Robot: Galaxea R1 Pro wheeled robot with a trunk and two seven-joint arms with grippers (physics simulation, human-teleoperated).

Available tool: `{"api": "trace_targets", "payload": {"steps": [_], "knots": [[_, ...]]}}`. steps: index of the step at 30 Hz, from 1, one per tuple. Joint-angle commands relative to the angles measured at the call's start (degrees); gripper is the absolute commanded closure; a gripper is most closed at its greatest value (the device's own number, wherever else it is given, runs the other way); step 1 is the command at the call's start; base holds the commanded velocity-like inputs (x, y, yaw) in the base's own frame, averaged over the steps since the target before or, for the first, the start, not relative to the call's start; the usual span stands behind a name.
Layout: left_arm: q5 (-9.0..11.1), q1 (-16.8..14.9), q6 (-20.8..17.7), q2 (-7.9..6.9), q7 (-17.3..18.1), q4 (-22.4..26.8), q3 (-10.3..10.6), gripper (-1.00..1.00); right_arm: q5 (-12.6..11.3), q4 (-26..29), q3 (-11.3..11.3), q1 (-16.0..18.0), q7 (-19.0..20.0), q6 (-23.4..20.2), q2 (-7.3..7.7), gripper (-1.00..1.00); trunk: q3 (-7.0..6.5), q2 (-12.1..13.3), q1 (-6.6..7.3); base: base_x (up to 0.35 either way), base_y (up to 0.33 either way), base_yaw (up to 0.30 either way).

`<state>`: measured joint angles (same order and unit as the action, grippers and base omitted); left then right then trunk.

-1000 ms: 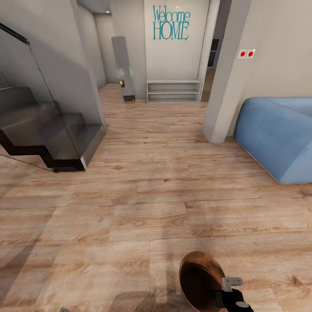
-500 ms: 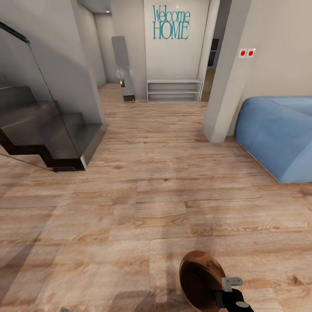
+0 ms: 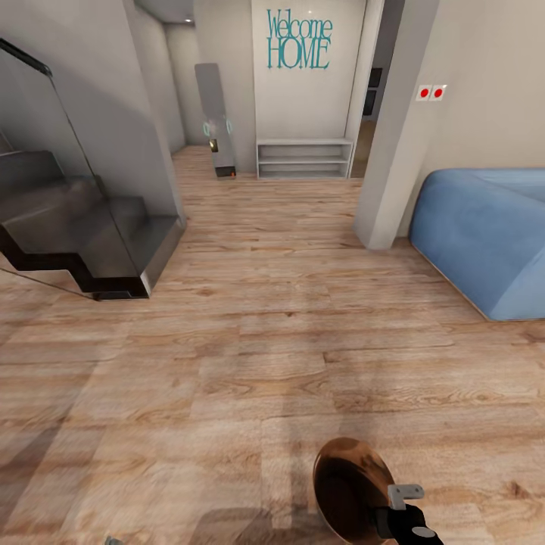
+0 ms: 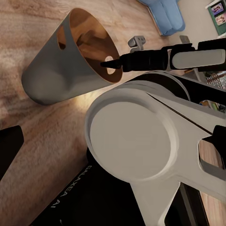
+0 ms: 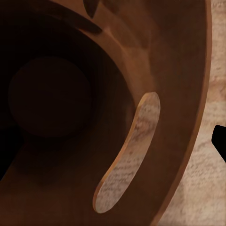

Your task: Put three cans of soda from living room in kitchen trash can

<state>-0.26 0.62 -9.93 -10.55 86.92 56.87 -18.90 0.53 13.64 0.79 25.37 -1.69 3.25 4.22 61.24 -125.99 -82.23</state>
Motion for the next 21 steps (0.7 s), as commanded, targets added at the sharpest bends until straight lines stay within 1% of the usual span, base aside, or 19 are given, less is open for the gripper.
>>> {"api": "trace_targets", "payload": {"steps": [1, 21], "knots": [[0.0, 0.0, 0.0, 0.0, 0.0, 0.0, 0.0, -1.0, 0.0, 0.0, 0.0, 0.0, 0.0, 0.0, 0.0, -1.0, 0.0, 0.0, 0.0, 0.0, 0.0, 0.0], [0.0, 0.0, 0.0, 0.0, 0.0, 0.0, 0.0, -1.0, 0.0, 0.0, 0.0, 0.0, 0.0, 0.0, 0.0, -1.0, 0.0, 0.0, 0.0, 0.0, 0.0, 0.0]]}}
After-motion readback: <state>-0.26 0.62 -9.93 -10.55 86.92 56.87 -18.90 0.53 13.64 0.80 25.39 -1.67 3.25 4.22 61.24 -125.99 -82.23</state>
